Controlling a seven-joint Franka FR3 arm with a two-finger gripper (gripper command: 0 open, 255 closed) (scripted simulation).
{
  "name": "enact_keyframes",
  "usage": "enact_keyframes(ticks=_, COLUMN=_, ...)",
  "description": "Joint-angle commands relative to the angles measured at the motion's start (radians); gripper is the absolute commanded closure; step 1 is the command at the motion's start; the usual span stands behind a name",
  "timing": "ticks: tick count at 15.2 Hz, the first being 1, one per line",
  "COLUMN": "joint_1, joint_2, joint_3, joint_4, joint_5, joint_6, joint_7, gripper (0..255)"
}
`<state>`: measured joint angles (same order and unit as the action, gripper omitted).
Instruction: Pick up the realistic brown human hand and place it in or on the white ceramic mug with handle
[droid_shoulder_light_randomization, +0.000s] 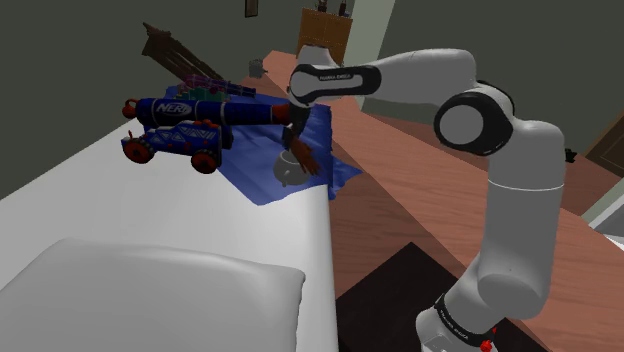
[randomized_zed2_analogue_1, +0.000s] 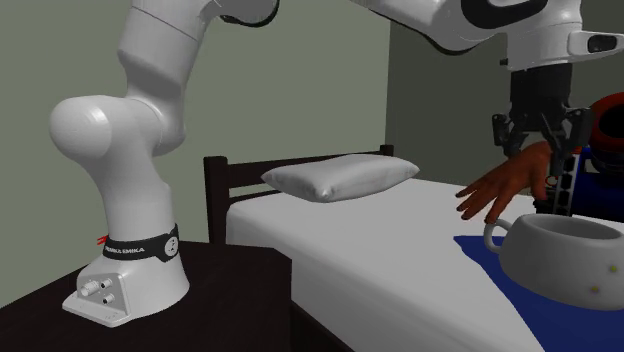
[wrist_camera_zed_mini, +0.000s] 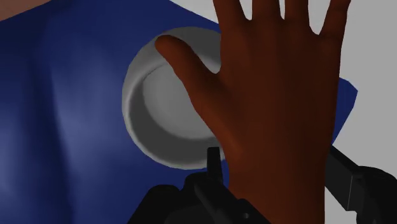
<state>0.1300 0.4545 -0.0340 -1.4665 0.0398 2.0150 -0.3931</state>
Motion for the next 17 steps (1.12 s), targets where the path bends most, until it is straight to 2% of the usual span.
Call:
enact_keyframes(ticks=1, joint_1=-0.011, joint_2=0.095, joint_3=-0.001, joint_4=0.151, joint_5=0.004, joint_6=-0.055, joint_7=-0.010, gripper=255)
enact_keyframes(ticks=4, joint_1=-0.023, joint_2=0.252, joint_3=-0.001, joint_4=0.408, joint_5=0.008, joint_6=-0.156, joint_7=-0.015, gripper=255)
enact_keyframes(ticks=17, joint_1=-0.021, joint_2=0.274, joint_3=0.000, joint_4=0.266, joint_5=0.010, joint_6=0.008, joint_7=-0.020, gripper=255)
